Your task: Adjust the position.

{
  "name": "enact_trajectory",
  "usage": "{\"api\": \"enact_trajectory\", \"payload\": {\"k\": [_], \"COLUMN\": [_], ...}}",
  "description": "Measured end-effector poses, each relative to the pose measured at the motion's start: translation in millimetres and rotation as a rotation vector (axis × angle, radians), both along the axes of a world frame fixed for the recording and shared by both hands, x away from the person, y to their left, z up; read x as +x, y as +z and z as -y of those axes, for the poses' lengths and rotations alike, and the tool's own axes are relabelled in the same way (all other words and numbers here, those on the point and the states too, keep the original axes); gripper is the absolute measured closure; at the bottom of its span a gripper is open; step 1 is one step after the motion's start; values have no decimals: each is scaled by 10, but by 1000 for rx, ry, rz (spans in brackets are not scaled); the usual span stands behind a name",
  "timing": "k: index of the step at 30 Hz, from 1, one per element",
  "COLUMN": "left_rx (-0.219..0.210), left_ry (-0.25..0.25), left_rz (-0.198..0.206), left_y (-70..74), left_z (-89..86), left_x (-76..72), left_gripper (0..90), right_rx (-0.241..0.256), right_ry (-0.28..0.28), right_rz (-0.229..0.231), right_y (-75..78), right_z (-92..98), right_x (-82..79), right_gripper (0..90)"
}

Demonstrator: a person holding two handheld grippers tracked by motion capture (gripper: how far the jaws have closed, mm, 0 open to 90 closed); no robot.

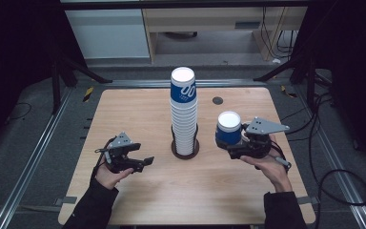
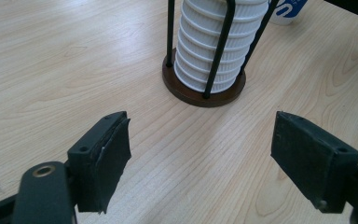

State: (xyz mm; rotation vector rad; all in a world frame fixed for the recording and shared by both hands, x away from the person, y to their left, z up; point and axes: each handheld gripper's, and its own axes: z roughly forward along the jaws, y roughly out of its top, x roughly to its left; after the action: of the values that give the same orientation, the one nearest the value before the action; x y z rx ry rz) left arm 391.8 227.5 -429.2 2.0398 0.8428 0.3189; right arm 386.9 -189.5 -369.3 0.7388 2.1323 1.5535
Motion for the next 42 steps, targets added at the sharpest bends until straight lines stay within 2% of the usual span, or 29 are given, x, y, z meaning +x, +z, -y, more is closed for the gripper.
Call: {"api": "enact_trajectory", "payload": {"k": [7, 18, 30, 42], "left_rx": [-5, -18, -33, -23], "left_ry": [-13, -55, -111, -186], "left_rz": [-4, -7, -3, -3], "left_y": [12, 51, 120, 170], "left_z": [30, 84, 145, 287], "left_x": [-15, -50, -112, -190], "left_gripper": [191, 195, 197, 197], "right_rx": [-39, -76, -187, -281], "right_ry": [35, 101, 251, 360], "right_rz": [2, -43, -61, -80], "right_y": [-63, -214, -374, -525], "right_z": [-76, -196, -490, -729], "right_x": [-18, -2, -15, 3], "right_gripper": [204, 203, 201, 200]}}
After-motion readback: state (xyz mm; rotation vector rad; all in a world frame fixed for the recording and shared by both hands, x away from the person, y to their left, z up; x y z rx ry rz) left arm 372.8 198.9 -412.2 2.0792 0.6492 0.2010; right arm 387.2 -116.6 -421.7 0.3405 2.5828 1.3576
